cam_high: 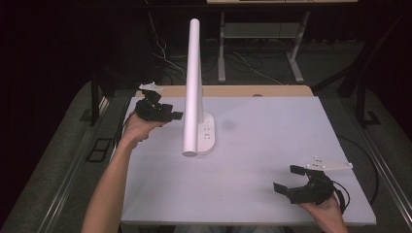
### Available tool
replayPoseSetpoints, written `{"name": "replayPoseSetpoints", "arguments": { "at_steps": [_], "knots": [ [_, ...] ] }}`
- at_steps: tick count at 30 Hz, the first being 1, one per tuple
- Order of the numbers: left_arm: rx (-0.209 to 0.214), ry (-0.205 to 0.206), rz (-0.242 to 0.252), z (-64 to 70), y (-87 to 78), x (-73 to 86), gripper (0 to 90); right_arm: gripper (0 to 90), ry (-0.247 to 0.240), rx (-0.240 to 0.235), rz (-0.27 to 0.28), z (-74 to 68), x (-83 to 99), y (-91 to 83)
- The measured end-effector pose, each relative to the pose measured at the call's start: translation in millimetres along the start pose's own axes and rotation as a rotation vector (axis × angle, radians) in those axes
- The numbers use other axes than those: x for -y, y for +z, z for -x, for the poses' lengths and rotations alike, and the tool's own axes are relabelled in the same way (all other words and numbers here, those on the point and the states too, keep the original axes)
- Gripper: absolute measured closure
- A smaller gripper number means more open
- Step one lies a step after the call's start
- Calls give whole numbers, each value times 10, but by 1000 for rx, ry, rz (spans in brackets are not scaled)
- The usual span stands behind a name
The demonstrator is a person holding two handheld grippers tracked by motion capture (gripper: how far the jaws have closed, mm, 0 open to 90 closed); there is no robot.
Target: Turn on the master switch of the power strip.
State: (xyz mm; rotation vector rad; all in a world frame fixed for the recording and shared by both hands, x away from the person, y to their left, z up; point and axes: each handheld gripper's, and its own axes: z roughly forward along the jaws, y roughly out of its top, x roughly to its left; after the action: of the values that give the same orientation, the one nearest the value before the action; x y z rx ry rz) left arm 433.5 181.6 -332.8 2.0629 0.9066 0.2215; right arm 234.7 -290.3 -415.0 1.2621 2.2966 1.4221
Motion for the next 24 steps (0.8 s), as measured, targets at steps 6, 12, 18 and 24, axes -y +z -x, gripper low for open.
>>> {"name": "replayPoseSetpoints", "arguments": {
  "at_steps": [6, 12, 18, 24],
  "knots": [
    [-13, -33, 21, -56, 50, 8, 486, 0, -10, 1, -5, -2, -3, 6],
    [-13, -64, 27, -137, 112, 29, 597, 0, -9, 0, -6, 1, -4, 8],
    [-13, -93, 26, -195, 208, 55, 714, 0, -6, 3, -9, 0, -4, 9],
    [12, -140, 30, -212, 319, 82, 835, 0, -10, 0, -8, 3, -3, 7]
  ]
}}
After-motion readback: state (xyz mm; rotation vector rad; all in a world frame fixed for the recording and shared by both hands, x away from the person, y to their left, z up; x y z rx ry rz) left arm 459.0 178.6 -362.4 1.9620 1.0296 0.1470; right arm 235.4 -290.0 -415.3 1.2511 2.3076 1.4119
